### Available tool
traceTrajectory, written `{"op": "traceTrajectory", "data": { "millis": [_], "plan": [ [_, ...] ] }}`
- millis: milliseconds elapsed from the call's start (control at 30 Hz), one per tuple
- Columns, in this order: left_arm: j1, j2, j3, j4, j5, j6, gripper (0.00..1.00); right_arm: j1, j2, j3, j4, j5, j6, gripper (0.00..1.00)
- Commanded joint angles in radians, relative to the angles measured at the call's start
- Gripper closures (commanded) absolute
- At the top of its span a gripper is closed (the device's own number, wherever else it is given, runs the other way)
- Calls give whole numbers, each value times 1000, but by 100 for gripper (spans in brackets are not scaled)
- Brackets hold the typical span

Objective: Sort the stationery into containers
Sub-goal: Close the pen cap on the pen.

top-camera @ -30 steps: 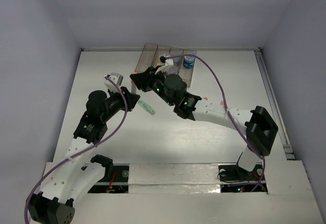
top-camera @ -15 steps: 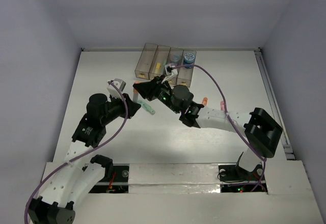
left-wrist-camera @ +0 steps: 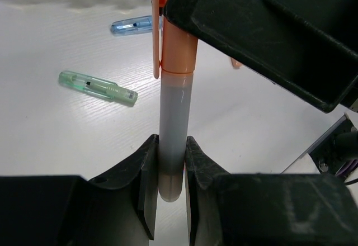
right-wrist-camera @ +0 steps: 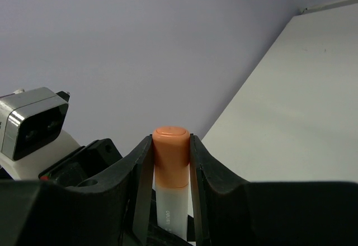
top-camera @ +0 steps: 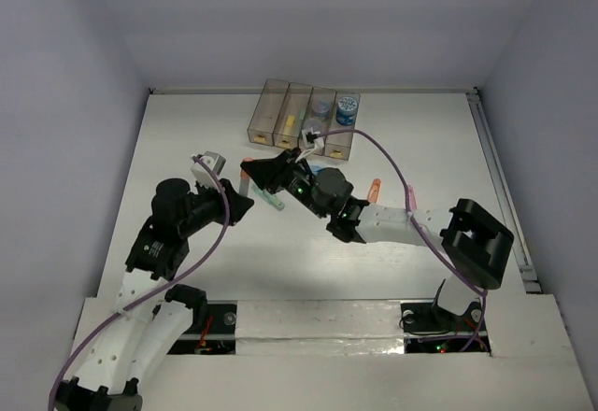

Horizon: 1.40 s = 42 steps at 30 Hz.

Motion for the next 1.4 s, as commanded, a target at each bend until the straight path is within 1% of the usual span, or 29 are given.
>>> {"op": "traceTrajectory", "data": {
  "millis": [0,167,500,867,933,967,1100,1133,1233,1267,1333,1367],
  "plan": [
    [70,-48,44,389,-168,-30,100,135,51,-95,-199,-164,26,100],
    [79,-70,43,388,-174,-36,100,175,54,-116,-217,-146,38,100],
    [108,-74,49,372,-214,-42,100,264,93,-46,-311,-152,31,100],
    [148,-82,58,359,-263,-47,100,302,74,-76,-329,-143,52,100],
    [160,-90,44,368,-237,-59,100,302,65,-78,-340,-120,55,100],
    [161,-90,39,381,-219,-67,100,302,53,-72,-349,-71,46,100],
    [161,-71,23,397,-93,-73,100,235,27,-55,-340,-33,31,100],
    [161,-65,20,398,-74,-73,90,218,21,-47,-340,-23,29,100],
    [161,-35,16,408,-1,-88,71,154,8,-14,-323,18,29,100],
    [161,-18,15,420,15,-94,63,135,11,2,-320,49,26,100],
    [161,-2,16,428,61,-109,55,76,36,69,-308,69,14,100],
    [161,13,18,432,74,-113,50,54,48,97,-308,70,11,100]
  ]
}}
